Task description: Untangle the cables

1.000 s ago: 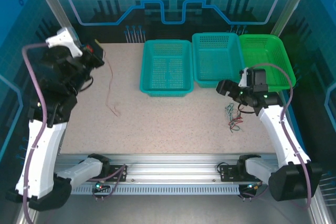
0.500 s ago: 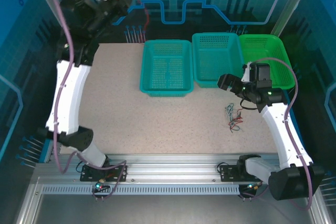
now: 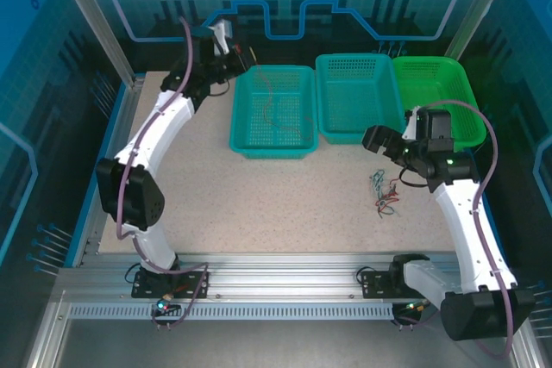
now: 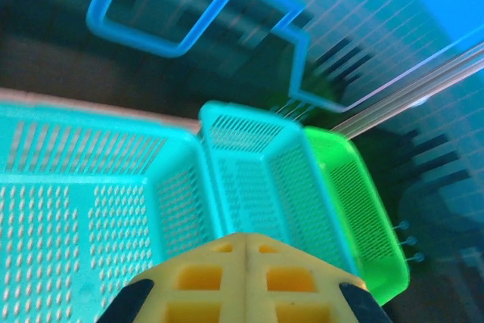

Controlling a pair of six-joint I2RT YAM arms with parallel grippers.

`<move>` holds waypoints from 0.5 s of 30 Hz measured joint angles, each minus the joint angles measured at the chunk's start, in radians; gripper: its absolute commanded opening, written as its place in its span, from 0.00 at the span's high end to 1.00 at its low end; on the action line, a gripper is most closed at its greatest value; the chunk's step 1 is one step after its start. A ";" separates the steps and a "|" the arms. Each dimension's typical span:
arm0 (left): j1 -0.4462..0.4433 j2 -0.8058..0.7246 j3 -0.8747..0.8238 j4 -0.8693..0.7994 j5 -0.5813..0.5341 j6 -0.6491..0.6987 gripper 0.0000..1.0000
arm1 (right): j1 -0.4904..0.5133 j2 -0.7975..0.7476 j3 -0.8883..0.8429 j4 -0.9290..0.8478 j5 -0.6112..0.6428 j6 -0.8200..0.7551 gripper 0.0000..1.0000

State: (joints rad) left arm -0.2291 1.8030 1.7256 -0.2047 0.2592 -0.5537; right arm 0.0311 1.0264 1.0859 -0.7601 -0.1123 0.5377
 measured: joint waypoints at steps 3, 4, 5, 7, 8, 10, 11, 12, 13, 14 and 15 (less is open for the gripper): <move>-0.010 0.009 -0.103 0.037 -0.001 -0.018 1.00 | -0.004 -0.006 -0.010 -0.008 0.000 0.001 0.00; -0.016 0.011 -0.128 0.043 0.000 -0.024 1.00 | -0.006 -0.006 -0.013 -0.009 0.000 0.003 0.00; -0.021 0.016 -0.141 0.048 0.000 -0.025 0.99 | -0.007 -0.007 -0.017 -0.010 0.000 0.004 0.00; -0.034 0.028 -0.150 0.055 0.000 -0.024 0.82 | -0.008 -0.008 -0.024 -0.011 0.000 0.005 0.00; -0.040 0.031 -0.150 0.058 -0.001 -0.023 0.75 | -0.008 -0.008 -0.025 -0.012 0.000 0.005 0.00; -0.057 0.032 -0.150 0.060 -0.002 -0.018 0.59 | -0.012 -0.008 -0.026 -0.015 0.000 0.005 0.00; -0.063 0.032 -0.150 0.066 -0.003 -0.012 0.54 | -0.014 -0.009 -0.026 -0.018 0.000 0.008 0.00; -0.069 0.032 -0.150 0.072 -0.005 -0.004 0.50 | -0.018 -0.008 -0.026 -0.021 0.003 0.011 0.00; -0.074 0.032 -0.150 0.076 -0.007 0.003 0.47 | -0.022 -0.008 -0.026 -0.027 0.007 0.016 0.00; -0.077 0.030 -0.150 0.077 -0.009 0.010 0.46 | -0.029 -0.008 -0.026 -0.034 0.010 0.021 0.00; -0.079 0.025 -0.153 0.076 -0.012 0.017 0.45 | -0.037 -0.008 -0.027 -0.039 0.018 0.027 0.00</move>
State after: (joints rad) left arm -0.3077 1.8278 1.5730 -0.1284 0.2470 -0.5365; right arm -0.0059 1.0183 1.0588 -0.7994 -0.0948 0.5652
